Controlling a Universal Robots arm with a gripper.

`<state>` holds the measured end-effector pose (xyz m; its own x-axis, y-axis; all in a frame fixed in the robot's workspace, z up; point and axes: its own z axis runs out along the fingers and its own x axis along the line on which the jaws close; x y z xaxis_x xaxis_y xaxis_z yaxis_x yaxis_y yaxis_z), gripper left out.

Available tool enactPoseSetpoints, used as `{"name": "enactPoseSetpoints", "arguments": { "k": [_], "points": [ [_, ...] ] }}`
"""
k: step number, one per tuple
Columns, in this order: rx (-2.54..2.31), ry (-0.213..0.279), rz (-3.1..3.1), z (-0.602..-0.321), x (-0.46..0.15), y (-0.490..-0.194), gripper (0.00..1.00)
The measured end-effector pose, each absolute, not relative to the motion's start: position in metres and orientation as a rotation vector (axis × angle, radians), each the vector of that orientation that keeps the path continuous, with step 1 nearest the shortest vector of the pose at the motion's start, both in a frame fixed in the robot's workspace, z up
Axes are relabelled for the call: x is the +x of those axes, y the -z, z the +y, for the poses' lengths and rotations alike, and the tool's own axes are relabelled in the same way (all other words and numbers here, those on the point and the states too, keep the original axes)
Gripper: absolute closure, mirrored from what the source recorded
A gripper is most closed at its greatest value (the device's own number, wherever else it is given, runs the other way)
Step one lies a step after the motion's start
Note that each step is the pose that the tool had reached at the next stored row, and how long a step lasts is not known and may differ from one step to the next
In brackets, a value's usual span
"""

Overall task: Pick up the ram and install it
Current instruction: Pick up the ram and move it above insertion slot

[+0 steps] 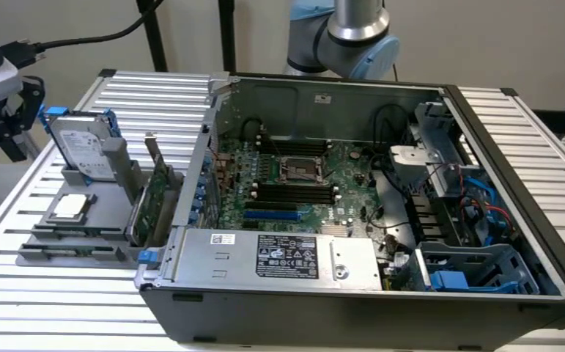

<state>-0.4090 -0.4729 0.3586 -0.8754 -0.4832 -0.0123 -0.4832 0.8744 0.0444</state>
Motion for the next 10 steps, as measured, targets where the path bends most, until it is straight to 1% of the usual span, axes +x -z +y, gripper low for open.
{"name": "enactPoseSetpoints", "arguments": {
  "k": [10],
  "points": [
    [-1.054, -0.062, 2.97, -0.4729, -0.409, -0.3565, 1.0]
  ]
}}
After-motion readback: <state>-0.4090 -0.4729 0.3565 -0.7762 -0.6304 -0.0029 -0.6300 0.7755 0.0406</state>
